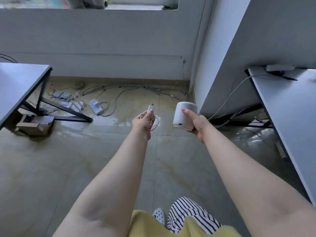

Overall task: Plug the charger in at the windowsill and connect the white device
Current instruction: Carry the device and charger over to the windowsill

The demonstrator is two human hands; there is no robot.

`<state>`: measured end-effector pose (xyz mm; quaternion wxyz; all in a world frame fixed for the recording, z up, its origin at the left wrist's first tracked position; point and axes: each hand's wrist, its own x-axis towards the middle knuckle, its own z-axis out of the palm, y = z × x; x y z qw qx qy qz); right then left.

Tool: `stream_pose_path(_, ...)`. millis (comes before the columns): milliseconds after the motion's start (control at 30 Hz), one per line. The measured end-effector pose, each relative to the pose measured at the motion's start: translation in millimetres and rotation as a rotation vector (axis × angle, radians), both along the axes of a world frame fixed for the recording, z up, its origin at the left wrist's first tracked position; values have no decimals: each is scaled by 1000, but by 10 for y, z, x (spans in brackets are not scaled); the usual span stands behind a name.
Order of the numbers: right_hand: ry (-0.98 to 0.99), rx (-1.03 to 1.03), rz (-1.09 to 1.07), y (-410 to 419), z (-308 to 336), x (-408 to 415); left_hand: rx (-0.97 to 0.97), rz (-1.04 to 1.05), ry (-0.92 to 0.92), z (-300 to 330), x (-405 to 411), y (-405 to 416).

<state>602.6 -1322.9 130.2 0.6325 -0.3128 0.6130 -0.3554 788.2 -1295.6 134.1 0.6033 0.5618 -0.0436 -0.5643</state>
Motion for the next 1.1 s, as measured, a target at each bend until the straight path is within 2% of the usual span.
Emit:
stream_pose_path(333,-12,4,16,-1672,-126,527,29,12,-15,-137,551,-1609)
stream_pose_path(667,-19,-7,61,-3701,14,1074,6,44,-33,45,1050,-3552)
stream_pose_path(867,-22,-13,109,-4596,38,1405,43,43,-45,23,1388,-4404)
stream_pose_path(1100,2,-2,114,-5684,-44,1796,-6,42,-11,-43,1793,-5600)
